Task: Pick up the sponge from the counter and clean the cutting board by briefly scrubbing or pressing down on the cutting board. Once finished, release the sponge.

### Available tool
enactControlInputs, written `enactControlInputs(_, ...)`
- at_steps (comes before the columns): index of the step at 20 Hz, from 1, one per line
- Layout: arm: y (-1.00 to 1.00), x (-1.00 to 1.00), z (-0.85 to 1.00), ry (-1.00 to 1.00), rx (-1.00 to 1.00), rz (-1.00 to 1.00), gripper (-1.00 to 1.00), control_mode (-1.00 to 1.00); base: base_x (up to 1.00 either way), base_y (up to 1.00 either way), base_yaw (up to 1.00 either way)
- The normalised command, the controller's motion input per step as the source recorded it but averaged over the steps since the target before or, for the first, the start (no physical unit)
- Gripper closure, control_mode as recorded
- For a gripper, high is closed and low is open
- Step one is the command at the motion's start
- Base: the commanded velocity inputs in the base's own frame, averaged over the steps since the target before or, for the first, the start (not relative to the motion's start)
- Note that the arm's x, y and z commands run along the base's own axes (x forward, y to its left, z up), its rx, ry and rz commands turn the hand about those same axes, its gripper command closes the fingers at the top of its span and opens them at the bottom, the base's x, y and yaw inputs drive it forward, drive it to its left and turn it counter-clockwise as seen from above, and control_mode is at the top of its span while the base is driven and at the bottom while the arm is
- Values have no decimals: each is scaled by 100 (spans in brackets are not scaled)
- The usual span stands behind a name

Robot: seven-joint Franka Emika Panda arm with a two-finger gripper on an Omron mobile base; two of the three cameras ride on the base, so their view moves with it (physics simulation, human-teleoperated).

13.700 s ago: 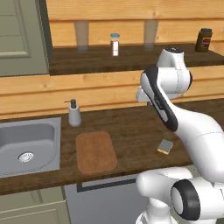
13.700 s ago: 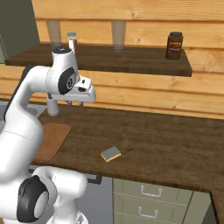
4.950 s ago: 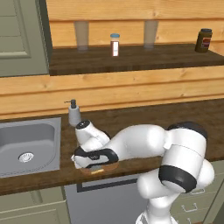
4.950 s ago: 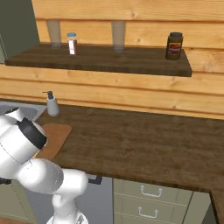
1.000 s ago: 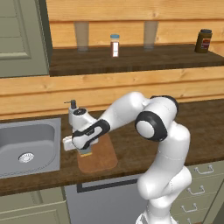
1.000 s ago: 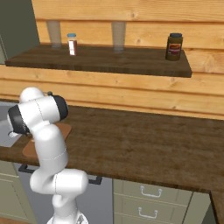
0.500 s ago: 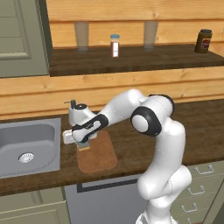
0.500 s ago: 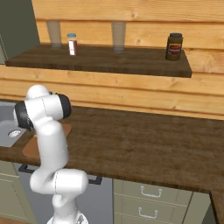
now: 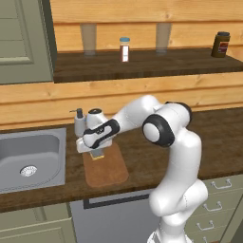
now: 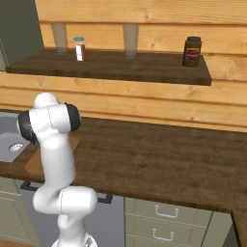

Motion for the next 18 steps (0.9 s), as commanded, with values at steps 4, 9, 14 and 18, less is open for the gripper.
enactControlInputs(4,-81,-15,-16,0,0,6,100,-100,0,0,0)
enactControlInputs(9,-93,-1,-14,0,0,5,100,-100,0,0,0)
enactControlInputs(14,-87,13,-9,0,0,5,100,-100,0,0,0)
enactControlInputs(18,-26,81,-6,0,0,1,100,-100,0,0,0)
